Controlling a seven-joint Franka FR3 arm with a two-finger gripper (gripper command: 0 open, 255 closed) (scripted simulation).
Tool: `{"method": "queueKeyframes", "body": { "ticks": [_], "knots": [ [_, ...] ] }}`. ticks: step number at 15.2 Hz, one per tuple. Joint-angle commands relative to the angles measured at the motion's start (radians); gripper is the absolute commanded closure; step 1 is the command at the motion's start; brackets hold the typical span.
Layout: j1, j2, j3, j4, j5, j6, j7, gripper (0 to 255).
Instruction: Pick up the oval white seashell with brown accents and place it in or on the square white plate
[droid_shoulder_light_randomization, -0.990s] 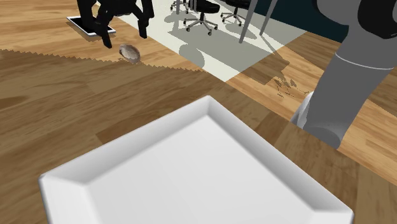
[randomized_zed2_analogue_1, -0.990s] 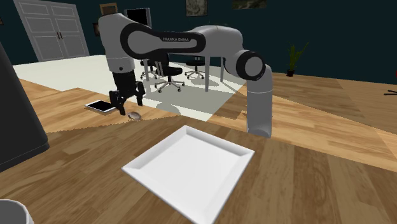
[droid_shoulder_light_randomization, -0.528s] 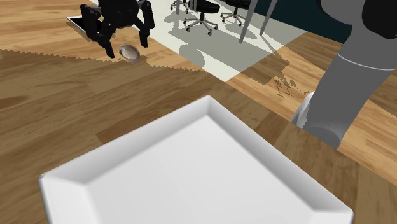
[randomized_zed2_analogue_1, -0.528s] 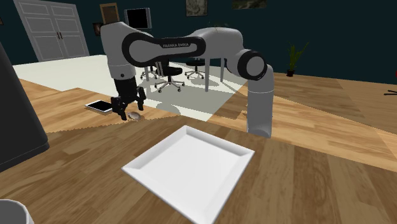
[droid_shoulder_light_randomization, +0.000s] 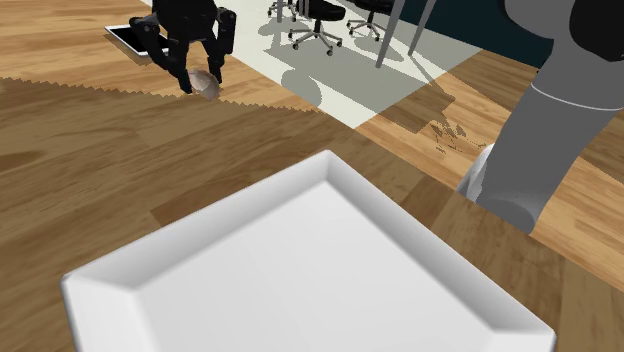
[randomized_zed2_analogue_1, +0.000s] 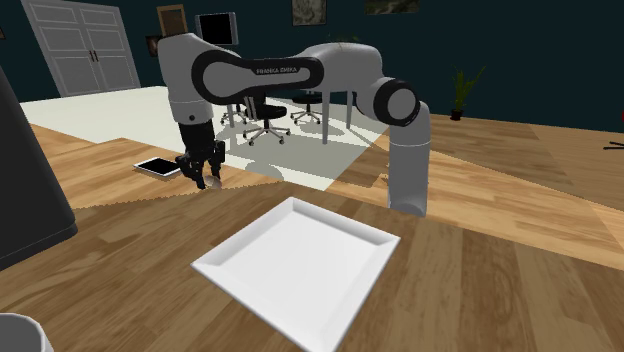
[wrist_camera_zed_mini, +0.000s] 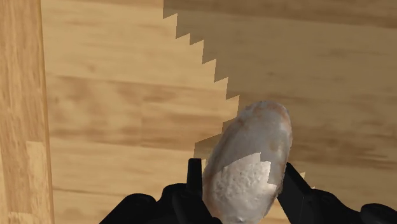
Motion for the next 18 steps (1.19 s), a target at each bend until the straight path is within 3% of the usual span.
{"method": "queueKeyframes", "body": {
  "ticks": [1, 6, 18],
  "knots": [
    [0.000, 0.006, -0.001, 0.000, -0.003, -0.002, 0.001, 255],
    [-0.002, -0.001, -0.002, -0.006, 0.000, -0.001, -0.001, 255],
    [0.032, 0.075, 0.009, 0.251, -0.041, -0.193, 0.016, 255]
  ]
}}
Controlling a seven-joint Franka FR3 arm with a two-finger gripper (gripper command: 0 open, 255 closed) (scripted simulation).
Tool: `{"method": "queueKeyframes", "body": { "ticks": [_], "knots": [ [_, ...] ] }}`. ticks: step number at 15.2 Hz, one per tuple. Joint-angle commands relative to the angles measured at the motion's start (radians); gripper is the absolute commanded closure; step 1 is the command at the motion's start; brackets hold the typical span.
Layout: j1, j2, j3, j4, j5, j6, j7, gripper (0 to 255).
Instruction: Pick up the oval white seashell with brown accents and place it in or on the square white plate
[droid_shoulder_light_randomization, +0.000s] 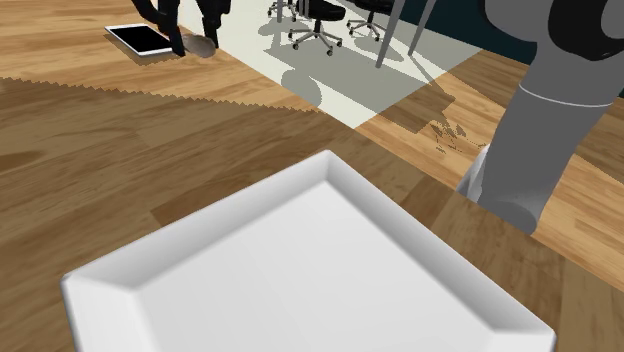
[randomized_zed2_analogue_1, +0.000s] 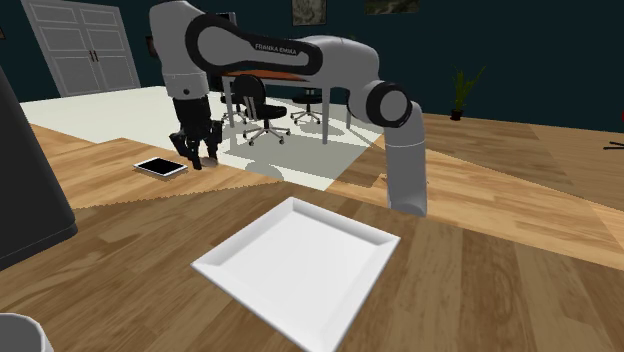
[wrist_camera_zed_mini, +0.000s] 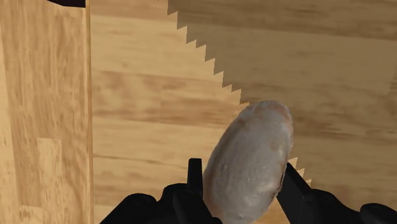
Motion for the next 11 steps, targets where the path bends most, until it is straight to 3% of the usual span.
{"method": "queueKeyframes", "body": {
  "ticks": [1, 6, 11],
  "knots": [
    [0.007, 0.015, 0.002, 0.047, -0.009, -0.035, 0.002, 255],
    [0.035, 0.063, 0.006, 0.171, -0.037, -0.116, 0.012, 255],
    [0.029, -0.097, 0.032, -0.026, 0.049, -0.061, 0.070, 255]
  ]
}}
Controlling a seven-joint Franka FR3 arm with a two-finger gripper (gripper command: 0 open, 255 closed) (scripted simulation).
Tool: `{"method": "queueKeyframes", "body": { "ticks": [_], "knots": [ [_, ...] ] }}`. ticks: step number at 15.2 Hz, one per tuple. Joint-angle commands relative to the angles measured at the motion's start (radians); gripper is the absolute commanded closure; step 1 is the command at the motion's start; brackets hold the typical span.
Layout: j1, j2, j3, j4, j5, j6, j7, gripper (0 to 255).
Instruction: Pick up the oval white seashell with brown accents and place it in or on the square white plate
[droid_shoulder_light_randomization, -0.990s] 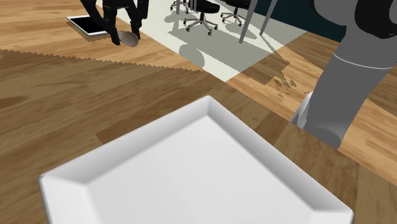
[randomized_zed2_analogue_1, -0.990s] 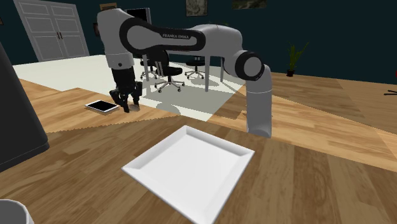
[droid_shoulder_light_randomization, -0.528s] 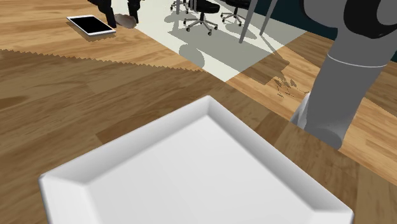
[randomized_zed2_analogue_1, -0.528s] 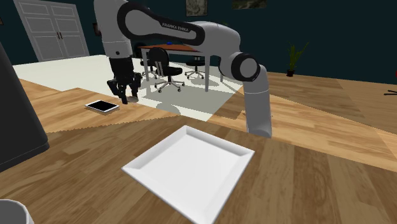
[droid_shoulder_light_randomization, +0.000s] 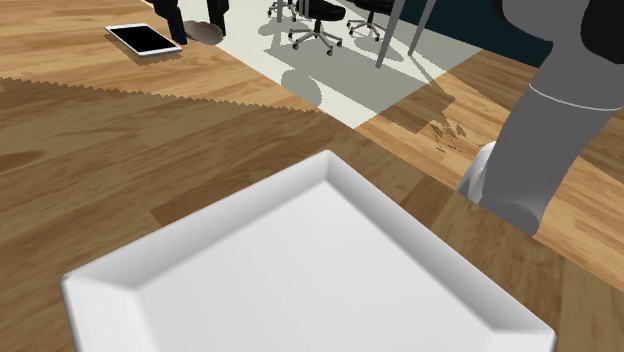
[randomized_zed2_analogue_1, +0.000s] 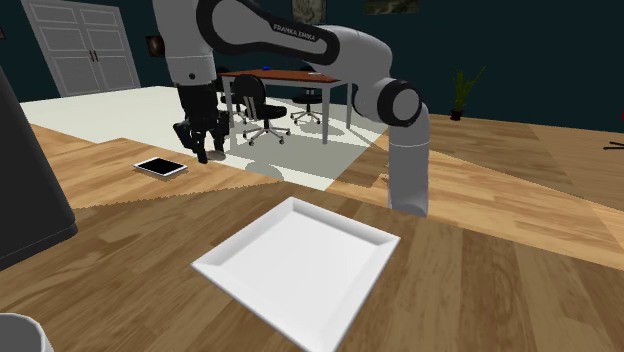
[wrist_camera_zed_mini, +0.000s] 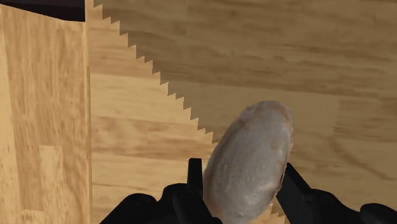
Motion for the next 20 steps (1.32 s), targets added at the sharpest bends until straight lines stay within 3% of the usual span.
{"method": "queueKeyframes", "body": {
  "ticks": [1, 10, 20],
  "knots": [
    [-0.002, -0.065, 0.008, -0.077, 0.037, 0.021, 0.020, 255],
    [0.053, -0.254, 0.063, -0.259, 0.152, 0.047, 0.148, 255],
    [0.135, -0.356, 0.172, -0.321, 0.239, 0.040, 0.344, 255]
  ]
}}
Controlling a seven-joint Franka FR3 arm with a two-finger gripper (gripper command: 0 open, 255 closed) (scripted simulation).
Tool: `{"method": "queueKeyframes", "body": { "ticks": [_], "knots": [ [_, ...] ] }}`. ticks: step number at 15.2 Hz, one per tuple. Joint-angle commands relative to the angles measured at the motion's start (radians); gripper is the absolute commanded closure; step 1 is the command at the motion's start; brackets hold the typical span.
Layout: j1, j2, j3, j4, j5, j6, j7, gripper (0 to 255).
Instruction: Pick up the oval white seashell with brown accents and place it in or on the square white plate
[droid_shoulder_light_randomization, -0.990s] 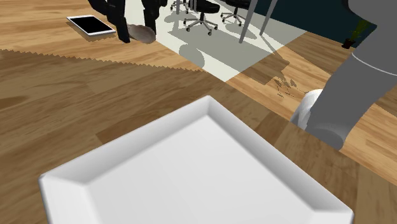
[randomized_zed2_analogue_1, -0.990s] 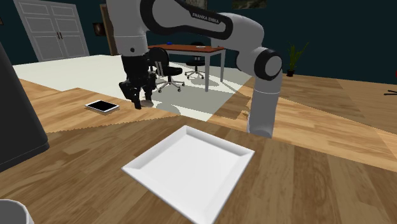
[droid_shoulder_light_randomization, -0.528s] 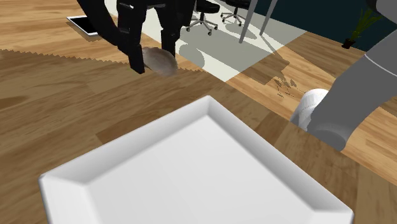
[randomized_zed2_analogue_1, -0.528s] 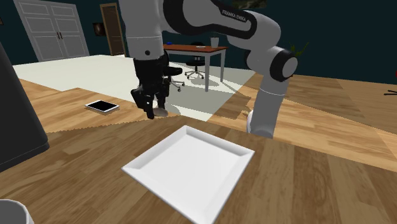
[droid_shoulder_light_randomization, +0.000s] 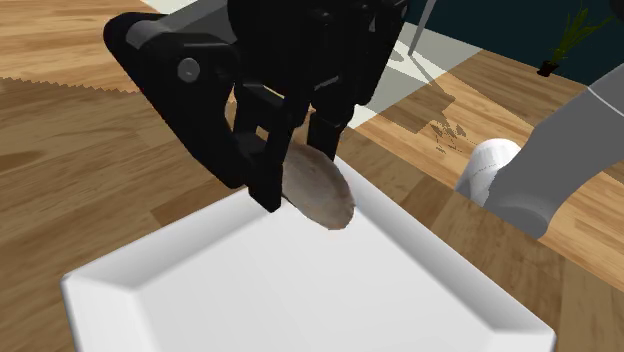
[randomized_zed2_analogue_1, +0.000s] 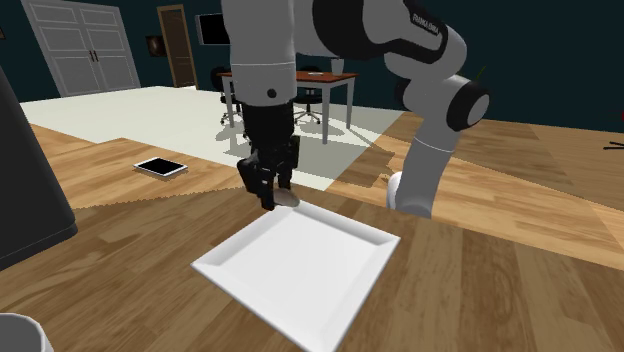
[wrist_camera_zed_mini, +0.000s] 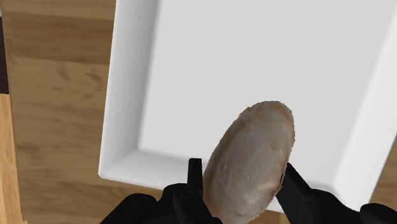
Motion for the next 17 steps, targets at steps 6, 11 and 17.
{"method": "queueKeyframes", "body": {
  "ticks": [6, 11, 17],
  "knots": [
    [0.039, -0.029, 0.064, -0.043, 0.034, 0.031, 0.101, 255],
    [0.046, -0.063, 0.054, -0.139, 0.054, 0.099, 0.083, 255],
    [0.054, -0.091, 0.050, -0.233, 0.071, 0.170, 0.068, 255]
  ]
}}
